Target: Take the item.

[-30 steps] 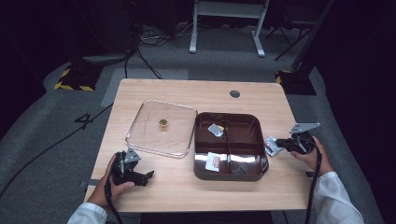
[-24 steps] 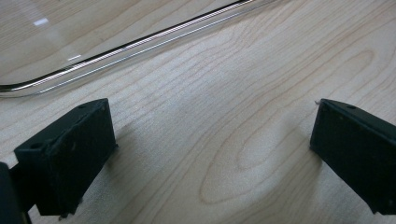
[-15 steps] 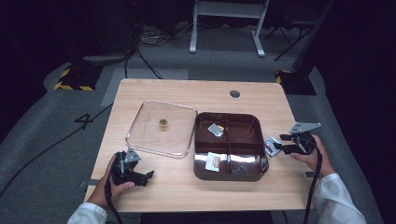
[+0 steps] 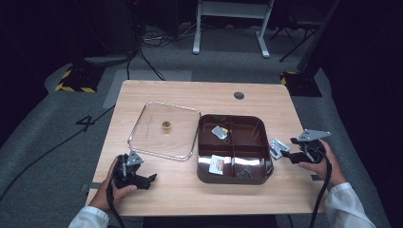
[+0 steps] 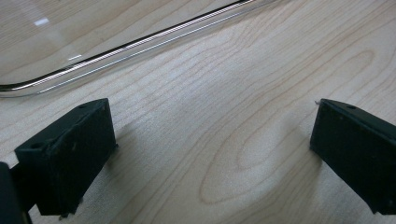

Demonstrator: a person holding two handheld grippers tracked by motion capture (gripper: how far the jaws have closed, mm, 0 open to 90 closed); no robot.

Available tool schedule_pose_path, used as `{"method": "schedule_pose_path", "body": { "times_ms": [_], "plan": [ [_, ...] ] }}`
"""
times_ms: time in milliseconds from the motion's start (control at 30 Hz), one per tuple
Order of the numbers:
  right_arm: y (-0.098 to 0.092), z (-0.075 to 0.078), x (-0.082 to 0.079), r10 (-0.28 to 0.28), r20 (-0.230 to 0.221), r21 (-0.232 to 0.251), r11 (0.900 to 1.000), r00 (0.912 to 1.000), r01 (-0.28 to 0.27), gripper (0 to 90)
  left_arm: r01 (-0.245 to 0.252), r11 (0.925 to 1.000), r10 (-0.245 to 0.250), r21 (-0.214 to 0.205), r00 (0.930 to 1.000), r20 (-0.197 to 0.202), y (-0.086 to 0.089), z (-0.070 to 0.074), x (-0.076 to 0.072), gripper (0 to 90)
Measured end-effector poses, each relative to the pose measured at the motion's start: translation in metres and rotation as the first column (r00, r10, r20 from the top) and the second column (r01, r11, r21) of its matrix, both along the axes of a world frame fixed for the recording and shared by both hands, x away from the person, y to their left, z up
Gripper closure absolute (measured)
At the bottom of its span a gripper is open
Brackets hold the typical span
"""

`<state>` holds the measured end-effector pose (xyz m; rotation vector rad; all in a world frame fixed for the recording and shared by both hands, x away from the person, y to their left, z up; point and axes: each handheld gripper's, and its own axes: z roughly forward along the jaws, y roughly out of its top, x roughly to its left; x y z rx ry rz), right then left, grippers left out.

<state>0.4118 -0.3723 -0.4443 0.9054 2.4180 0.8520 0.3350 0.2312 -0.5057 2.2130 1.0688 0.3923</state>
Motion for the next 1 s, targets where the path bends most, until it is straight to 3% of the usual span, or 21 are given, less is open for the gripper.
{"method": "schedule_pose_path", "body": {
  "times_ms": [500, 1000],
  "plan": [
    [-0.007, -0.007, -0.023, 0.013, 0.024, -0.003, 0.9999, 0.9996, -0.013, 27.2, -0.001, 1.0000, 0.001, 0.001, 1.0000, 0.002, 0.000, 0.000, 0.000, 0.3],
    [-0.032, -0.040, -0.052, -0.049, -0.007, 0.037, 0.9981, 0.9988, 0.049, 25.7, -0.006, 1.0000, 0.006, -0.001, 1.0000, 0.001, 0.000, 0.000, -0.001, 0.3]
  ]
}}
